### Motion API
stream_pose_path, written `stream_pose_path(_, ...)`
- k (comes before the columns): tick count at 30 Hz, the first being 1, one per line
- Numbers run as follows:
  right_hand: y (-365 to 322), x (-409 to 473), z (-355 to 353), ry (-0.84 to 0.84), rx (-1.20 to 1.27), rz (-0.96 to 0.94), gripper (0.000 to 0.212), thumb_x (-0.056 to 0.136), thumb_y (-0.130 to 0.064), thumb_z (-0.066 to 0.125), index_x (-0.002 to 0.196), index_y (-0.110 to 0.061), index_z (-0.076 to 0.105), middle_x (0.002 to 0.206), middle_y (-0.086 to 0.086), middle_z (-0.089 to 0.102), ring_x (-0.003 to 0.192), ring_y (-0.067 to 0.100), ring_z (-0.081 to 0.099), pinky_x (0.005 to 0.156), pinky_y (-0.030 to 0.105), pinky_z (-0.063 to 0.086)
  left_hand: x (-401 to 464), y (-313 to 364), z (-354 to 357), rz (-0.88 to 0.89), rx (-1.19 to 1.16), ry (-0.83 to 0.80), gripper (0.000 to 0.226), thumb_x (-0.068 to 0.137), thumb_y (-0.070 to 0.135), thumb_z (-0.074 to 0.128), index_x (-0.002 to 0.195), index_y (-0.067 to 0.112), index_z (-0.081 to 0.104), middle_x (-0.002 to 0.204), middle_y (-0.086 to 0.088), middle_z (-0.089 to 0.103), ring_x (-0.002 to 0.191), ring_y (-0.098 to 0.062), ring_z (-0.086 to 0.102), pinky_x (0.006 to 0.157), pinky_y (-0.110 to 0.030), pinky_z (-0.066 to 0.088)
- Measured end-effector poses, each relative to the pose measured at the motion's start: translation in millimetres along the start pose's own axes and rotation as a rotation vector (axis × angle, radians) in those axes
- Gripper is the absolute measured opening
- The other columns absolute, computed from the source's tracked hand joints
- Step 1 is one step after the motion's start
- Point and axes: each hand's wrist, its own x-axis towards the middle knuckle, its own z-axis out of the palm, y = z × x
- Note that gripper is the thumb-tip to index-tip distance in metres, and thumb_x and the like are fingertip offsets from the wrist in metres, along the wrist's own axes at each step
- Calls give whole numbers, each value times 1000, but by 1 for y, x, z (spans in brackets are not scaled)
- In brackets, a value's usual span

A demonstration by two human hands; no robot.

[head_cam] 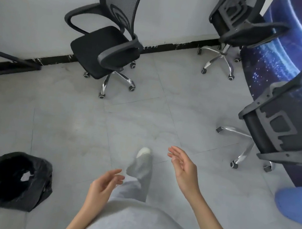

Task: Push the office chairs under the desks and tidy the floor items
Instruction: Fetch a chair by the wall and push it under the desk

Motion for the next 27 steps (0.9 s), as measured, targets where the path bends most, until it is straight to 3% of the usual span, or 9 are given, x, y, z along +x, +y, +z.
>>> stream_pose_path(6,-20,102,-26,164,63,116,36,93,0,46,103,-33,58,113,-9,64,97,-1,64,86,16,49,197,127,13,134,56,-124,31,93,1,46,97,29,59,80,27,70,75,3,66,71,-7,47)
stream_pose_path(10,-40,162,-48,264,83,167,29,91,-2,50,106,-24,62,108,-13,67,98,-5,61,83,3,43,299,217,32,223,111,-196,24,93,5,46,106,22,58,83,16,71,80,3,65,74,-6,46)
stream_pose_path(15,-56,290,-84,358,174,210,37,90,4,47,100,-29,61,106,-9,70,103,15,64,96,35,47,418,286,75,260,92,-218,23,93,4,46,109,15,58,90,10,68,78,5,65,75,-7,46)
stream_pose_path(18,-77,389,-108,293,135,174,37,91,0,46,100,-34,60,110,-10,66,106,18,62,96,38,46,478,306,97,204,60,-184,24,93,4,46,108,18,60,86,12,71,81,-1,66,76,-9,48)
stream_pose_path(21,-115,499,-135,153,74,111,39,91,-1,47,99,-38,58,109,-12,65,97,8,65,86,24,49,527,321,112,104,19,-80,29,93,3,46,100,27,61,83,17,73,80,-5,67,77,-15,50)
stream_pose_path(24,-171,598,-152,34,37,23,36,91,3,47,103,-30,57,107,-8,65,93,-4,64,82,10,47,565,341,117,30,5,2,28,93,6,47,99,29,61,88,16,72,81,-7,67,79,-21,50)
stream_pose_path(27,-219,683,-155,-81,8,-48,30,91,2,46,110,-19,57,106,-9,64,93,-6,63,84,10,47,603,364,119,-27,-14,89,26,94,8,46,100,29,60,90,17,72,83,-8,68,80,-22,50)
